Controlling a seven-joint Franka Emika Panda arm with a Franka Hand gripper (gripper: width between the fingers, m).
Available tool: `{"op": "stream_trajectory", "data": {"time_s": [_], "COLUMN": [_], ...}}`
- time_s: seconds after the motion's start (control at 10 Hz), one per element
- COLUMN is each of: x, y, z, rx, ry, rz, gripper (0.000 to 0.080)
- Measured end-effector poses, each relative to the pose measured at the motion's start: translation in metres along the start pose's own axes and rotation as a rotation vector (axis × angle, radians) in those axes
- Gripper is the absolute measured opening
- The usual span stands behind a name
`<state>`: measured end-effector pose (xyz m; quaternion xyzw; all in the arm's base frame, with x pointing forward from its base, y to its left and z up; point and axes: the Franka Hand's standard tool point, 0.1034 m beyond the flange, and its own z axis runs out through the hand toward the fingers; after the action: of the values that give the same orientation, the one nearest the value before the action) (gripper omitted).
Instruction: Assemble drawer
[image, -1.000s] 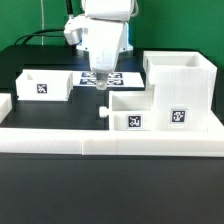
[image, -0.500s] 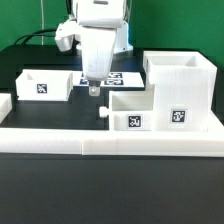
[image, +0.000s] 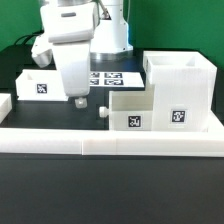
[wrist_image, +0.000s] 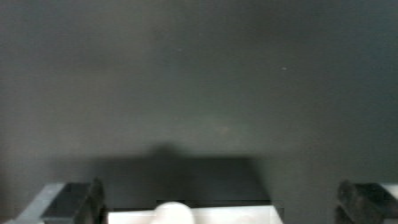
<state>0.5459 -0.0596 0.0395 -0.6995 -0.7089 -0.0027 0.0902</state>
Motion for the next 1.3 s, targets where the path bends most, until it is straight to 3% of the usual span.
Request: {"op": "stream_trajectory", "data": {"time_s": [0.3, 0.7, 1.0, 1.2, 1.3], "x": [0.034, 0.035, 0.065, 0.084, 0.086], "y": [0.006, 0.004, 0.001, 0.003, 0.003], "z": [0.013, 0.015, 0.027, 0.028, 0.026], "rx": [0.013, 0.017, 0.036, 0.037, 0.036], "ry": [0.018, 0.021, 0.041, 0.041, 0.042], "rz": [0.024, 0.036, 0.042, 0.024, 0.042], "gripper": [0.0649, 0.0649, 0.0649, 0.0649, 0.0649]}}
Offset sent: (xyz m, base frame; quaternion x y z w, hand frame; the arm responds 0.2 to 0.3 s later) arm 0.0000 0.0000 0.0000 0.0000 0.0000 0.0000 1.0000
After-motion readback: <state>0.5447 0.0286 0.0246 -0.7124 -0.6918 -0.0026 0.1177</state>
